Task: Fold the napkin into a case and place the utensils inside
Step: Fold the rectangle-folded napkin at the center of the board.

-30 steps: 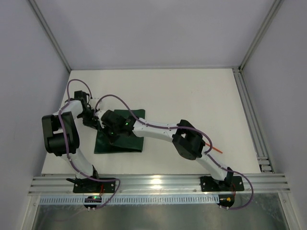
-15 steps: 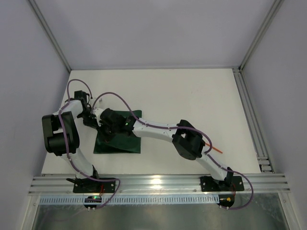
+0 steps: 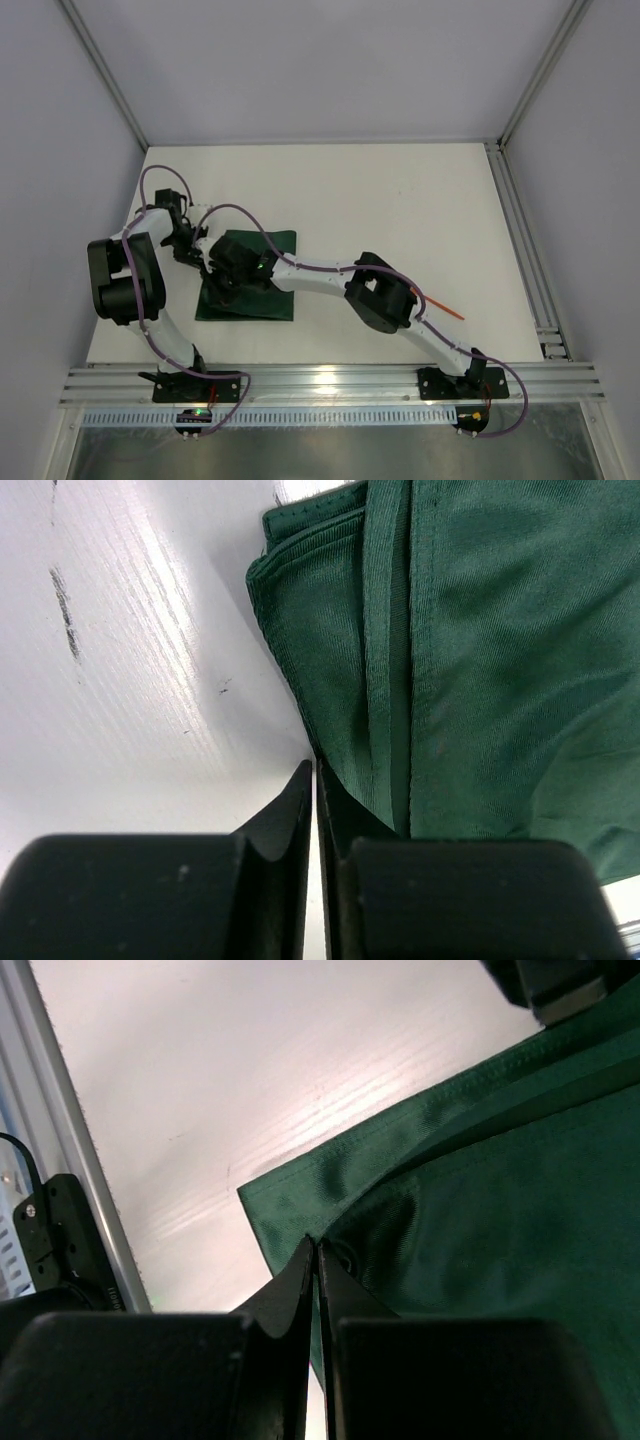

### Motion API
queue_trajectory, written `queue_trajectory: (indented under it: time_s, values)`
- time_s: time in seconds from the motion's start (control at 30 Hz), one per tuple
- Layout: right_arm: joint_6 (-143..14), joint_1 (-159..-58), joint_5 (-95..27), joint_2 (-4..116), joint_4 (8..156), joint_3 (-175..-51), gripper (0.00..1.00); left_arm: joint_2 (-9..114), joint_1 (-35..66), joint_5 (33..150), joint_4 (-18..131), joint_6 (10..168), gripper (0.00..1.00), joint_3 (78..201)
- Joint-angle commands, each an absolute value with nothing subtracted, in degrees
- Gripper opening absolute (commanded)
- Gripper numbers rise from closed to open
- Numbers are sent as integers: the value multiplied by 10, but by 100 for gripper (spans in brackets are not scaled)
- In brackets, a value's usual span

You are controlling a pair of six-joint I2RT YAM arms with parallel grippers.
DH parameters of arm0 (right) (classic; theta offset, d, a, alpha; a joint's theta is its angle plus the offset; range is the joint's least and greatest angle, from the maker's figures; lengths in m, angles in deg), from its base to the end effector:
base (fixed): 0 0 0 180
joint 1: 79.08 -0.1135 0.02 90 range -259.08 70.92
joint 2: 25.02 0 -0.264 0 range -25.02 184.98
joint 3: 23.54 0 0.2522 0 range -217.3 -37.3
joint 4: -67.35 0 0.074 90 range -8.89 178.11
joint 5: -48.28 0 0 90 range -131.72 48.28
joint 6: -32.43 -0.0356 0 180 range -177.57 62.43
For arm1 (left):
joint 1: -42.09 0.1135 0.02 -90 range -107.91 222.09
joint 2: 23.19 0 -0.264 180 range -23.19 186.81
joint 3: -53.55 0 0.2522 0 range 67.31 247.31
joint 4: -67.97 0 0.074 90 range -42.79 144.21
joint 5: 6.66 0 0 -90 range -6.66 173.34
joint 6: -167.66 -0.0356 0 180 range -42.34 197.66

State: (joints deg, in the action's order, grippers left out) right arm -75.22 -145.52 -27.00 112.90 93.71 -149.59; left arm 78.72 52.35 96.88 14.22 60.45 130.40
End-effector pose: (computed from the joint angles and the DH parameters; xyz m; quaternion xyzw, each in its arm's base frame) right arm 0.2107 0.5059 0.1714 -0.4195 0.7895 0.3756 0.2443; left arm 0.3203 0.0495 0.1584 0.0714 0.9858 -0.0910 0.1219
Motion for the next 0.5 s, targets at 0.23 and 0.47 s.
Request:
queue_trajectory:
  time_s: [0.23,0.47]
  values:
    - [-760,-1456,-249,1125,915,-1520,34,779,539,949,116,589,25,1315]
    - [-747,-1442,-237,1045,924,-1503,62,744,543,929,95,582,35,1322]
